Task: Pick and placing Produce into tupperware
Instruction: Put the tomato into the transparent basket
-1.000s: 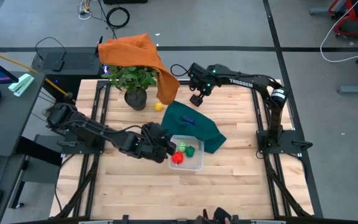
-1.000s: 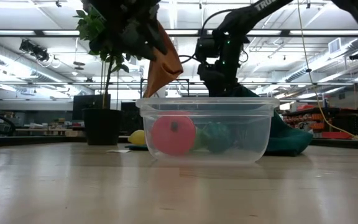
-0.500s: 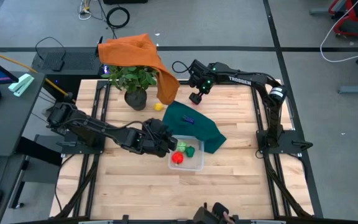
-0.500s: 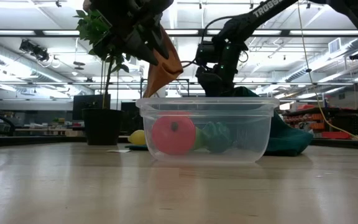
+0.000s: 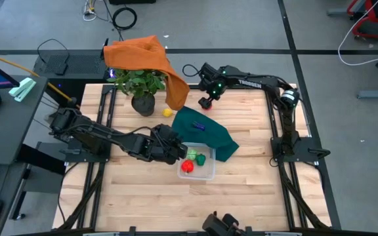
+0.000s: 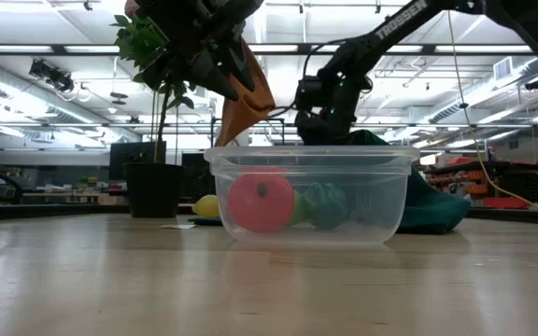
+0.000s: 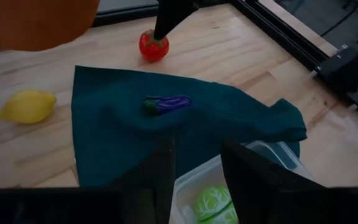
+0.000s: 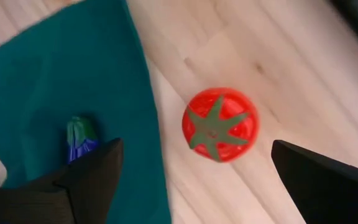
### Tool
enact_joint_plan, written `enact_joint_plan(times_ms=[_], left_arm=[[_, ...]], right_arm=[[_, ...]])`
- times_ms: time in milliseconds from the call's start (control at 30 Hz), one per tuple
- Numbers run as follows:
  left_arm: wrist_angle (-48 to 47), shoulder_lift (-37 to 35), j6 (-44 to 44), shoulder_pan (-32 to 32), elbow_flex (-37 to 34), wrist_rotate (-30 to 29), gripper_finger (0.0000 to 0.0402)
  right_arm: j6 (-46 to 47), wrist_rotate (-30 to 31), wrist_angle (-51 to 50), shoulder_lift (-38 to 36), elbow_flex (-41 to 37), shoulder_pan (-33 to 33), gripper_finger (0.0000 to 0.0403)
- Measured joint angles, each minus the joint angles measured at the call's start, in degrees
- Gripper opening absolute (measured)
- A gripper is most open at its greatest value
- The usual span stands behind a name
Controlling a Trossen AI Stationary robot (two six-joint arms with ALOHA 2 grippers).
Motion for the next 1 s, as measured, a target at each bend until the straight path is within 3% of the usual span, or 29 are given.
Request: enact_joint_plan(times_ms=[600,1000], left_arm=[[-0.1,0.0,0.44,0.0,-0.02,0.7,0.0137],[-0.05,0.0,0.45,0.0,-0.02,1.03,0.0133]], right_arm=[[3.19,6.75,2.09,3.82,0.0,1.53,0.0371],[3.94,6.76,3.55,4.3,0.0,1.39,0.036]])
